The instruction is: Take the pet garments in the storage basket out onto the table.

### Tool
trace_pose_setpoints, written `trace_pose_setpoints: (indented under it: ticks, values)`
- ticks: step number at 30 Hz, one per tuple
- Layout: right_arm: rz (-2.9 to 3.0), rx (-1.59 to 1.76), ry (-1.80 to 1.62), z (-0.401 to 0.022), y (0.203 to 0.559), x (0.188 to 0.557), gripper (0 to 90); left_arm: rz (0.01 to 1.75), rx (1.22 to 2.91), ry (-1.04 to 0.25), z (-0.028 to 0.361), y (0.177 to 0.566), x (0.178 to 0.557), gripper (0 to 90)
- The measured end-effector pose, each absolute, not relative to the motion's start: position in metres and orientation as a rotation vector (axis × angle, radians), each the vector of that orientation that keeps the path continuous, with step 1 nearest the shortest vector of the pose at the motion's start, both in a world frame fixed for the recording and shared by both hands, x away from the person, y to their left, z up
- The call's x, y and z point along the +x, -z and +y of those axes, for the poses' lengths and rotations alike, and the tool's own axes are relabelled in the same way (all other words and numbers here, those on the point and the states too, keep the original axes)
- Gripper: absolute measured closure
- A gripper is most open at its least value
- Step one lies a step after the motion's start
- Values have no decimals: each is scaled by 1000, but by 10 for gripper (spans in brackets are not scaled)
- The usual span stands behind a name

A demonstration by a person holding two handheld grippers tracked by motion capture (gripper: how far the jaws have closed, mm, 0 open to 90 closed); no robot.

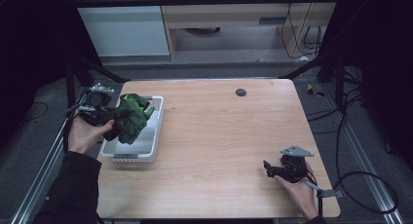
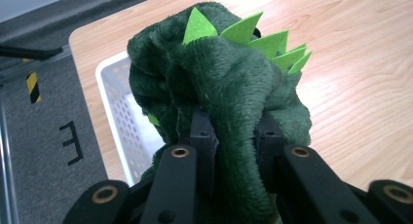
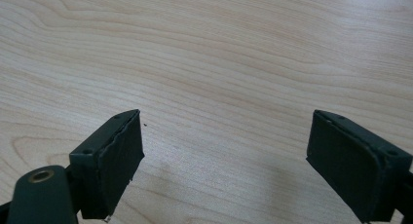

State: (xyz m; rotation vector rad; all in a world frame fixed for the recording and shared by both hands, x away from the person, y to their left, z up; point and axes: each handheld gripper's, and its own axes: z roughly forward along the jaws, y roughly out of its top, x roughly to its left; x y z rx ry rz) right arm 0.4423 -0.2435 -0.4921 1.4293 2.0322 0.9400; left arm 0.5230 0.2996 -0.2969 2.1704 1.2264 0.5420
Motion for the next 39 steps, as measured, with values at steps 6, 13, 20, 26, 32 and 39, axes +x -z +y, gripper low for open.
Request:
trace_pose_setpoints:
  ticks: [6,13,20,26,32,39]
  values:
    - [2030,1429,-941,-244,492,442,131,1171,2194,-537,288,289,517,752]
    - [2026,1428,-943,-244,492,442,130,1103,2226,-529,272,281,510,751]
    - [2023,1425,-944,-244,491,442,129,1029,2273,-521,253,278,507,751]
    - [2023,1425,-945,-244,491,442,128,963,2297,-503,235,276,504,751]
    - [2023,1434,-949,-244,491,442,128,912,2310,-483,216,276,504,751]
    - [2021,1419,-942,-245,491,442,127,865,2336,-463,198,280,505,751]
